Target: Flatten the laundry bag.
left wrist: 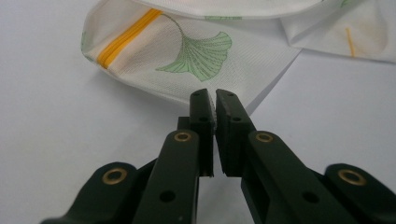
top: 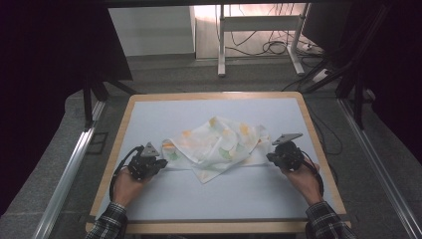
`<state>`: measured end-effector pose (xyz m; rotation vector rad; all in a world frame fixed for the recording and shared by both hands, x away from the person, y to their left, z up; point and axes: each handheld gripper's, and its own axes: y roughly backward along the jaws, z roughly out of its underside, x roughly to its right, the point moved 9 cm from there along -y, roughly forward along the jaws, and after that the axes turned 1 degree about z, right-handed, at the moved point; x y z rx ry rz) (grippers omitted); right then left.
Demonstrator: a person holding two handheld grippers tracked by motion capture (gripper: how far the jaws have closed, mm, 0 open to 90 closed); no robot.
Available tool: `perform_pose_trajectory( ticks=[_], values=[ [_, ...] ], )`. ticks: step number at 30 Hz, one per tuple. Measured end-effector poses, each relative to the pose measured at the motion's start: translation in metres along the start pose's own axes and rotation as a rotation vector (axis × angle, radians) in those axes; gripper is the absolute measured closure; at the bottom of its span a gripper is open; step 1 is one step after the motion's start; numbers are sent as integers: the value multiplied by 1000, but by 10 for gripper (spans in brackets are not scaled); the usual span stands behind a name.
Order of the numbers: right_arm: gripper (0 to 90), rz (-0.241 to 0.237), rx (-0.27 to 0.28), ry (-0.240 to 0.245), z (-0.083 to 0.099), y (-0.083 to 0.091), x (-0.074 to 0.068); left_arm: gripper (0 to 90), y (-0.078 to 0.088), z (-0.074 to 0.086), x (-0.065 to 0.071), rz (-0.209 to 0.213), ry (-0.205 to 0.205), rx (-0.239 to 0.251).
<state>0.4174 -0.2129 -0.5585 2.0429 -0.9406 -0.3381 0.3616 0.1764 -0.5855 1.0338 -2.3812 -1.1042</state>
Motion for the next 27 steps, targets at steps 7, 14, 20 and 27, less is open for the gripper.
perform_pose_trajectory(
  ticks=[7,14,20,27],
  values=[
    [867,-15,3,8,12,14,-11,858,8,11,11,2,-21,-18],
    [866,-38,4,15,24,26,-22,857,16,21,23,14,-37,-21],
    [866,-56,3,21,32,34,-32,857,22,28,30,21,-31,-28],
    [849,-66,-17,27,40,33,-36,804,22,33,32,4,-20,-50]
  ],
)
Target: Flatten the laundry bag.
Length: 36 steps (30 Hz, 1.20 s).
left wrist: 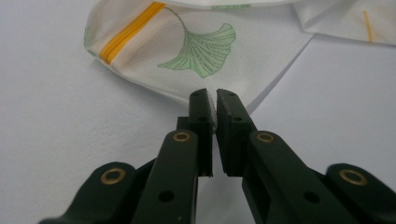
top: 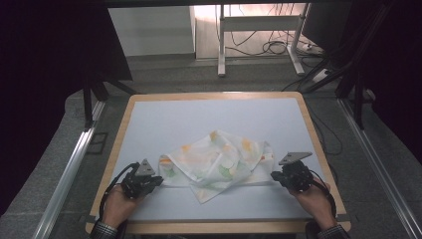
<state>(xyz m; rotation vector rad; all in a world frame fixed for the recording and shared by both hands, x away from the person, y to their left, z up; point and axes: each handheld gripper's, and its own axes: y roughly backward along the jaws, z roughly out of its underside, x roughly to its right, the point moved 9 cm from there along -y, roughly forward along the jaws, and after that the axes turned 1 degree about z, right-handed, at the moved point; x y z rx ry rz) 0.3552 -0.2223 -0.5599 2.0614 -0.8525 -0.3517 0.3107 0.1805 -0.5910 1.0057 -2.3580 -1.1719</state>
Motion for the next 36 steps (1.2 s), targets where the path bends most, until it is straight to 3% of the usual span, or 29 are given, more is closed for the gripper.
perform_pose_trajectory(
  ticks=[1,4,6,9,13,15,19,22,31,36],
  values=[
    [787,14,7,4,-1,-1,2,778,1,0,-2,-12,7,6],
    [739,26,20,2,-1,0,4,725,3,-2,-3,-12,17,28],
    [727,29,29,-5,-2,1,5,704,6,-2,-4,-7,27,50],
    [687,30,47,-11,-4,2,6,595,9,-2,-5,7,41,79],
    [655,24,49,-8,-4,0,6,557,11,-6,-4,23,53,116],
    [618,31,63,9,-7,0,6,501,11,-13,1,28,30,141],
    [565,42,81,21,-9,-1,7,437,9,-24,11,25,-27,145],
    [513,53,92,18,-9,-2,10,391,5,-34,16,44,-43,153],
    [407,62,133,14,-14,-1,13,353,-11,-68,39,122,-98,175],
    [390,66,135,4,-14,-2,15,348,-23,-78,52,149,-134,164]
  ],
)
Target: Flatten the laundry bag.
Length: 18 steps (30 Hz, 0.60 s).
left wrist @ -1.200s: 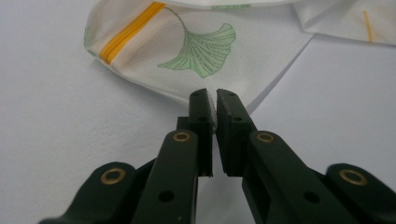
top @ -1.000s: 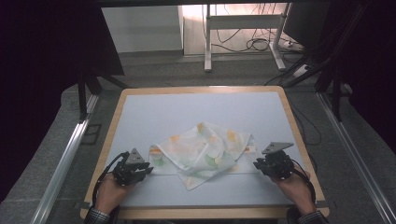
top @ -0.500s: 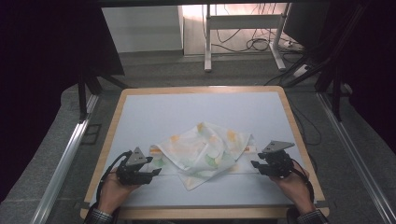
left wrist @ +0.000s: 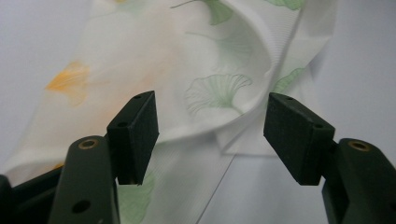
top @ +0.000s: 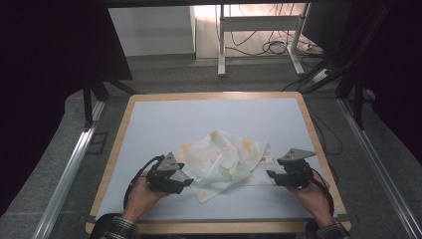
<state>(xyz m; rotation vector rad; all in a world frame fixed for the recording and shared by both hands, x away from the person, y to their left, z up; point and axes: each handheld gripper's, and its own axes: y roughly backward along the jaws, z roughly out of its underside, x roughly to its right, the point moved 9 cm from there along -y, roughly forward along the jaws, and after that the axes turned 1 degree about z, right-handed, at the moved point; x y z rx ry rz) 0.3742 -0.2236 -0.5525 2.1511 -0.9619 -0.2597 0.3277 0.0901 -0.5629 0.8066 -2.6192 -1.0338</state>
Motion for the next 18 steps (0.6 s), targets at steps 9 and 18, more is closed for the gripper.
perform_pose_trajectory(
  ticks=[9,18],
  values=[
    [375,1,9,0,-1,0,0,403,-34,-26,19,74,-34,-8],
    [374,-7,1,8,-1,-1,-2,871,-30,-37,13,42,-38,13]
  ],
)
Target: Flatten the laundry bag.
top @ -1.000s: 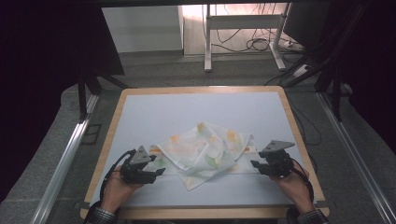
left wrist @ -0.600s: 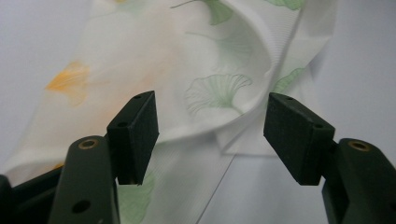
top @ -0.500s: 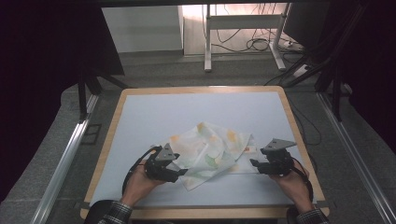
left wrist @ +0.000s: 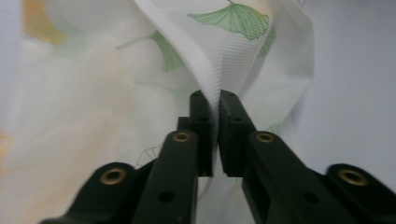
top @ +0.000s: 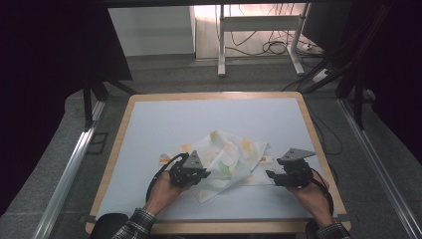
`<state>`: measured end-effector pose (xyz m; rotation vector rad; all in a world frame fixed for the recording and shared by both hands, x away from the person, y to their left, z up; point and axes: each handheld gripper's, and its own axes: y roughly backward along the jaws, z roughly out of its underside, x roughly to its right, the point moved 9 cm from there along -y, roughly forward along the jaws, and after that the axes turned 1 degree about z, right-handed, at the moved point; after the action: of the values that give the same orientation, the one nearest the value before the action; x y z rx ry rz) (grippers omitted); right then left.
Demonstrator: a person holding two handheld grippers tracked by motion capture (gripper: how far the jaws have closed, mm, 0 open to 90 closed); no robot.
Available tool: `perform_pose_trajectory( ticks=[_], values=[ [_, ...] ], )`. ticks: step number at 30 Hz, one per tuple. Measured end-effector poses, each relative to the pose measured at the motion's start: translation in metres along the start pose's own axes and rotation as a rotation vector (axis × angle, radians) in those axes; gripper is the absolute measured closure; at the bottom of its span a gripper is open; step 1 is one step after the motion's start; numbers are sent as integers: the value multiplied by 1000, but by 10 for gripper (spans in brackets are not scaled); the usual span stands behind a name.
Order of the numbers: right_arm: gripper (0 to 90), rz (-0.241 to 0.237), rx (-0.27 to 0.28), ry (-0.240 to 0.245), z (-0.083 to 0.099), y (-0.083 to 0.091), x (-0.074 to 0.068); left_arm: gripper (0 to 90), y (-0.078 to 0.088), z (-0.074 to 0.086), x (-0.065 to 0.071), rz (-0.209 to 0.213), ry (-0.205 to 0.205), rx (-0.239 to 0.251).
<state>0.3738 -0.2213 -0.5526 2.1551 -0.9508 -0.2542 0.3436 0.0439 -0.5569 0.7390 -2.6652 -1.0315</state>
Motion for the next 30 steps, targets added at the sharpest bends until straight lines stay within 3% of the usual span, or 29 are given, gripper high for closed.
perform_pose_trajectory(
  ticks=[3,6,10,12,15,19,22,30],
  values=[
    [374,-5,-9,-2,1,-1,-1,876,9,-3,-10,-24,20,25],
    [374,-18,-24,3,2,-4,-4,876,24,0,-30,-61,80,66],
    [378,-30,-19,8,-1,-4,-7,876,32,6,-45,-89,115,80],
    [391,-46,-16,19,-4,-6,-12,875,39,13,-58,-114,150,90],
    [409,-54,-19,30,-5,-8,-15,873,42,17,-65,-127,166,88],
    [436,-79,-15,39,-10,-12,-21,871,48,24,-75,-177,162,75],
    [459,-135,-5,26,-16,-15,-33,868,53,29,-83,-212,168,73],
    [509,-214,-20,80,-29,-35,-63,859,66,40,-99,-270,188,92]
  ],
)
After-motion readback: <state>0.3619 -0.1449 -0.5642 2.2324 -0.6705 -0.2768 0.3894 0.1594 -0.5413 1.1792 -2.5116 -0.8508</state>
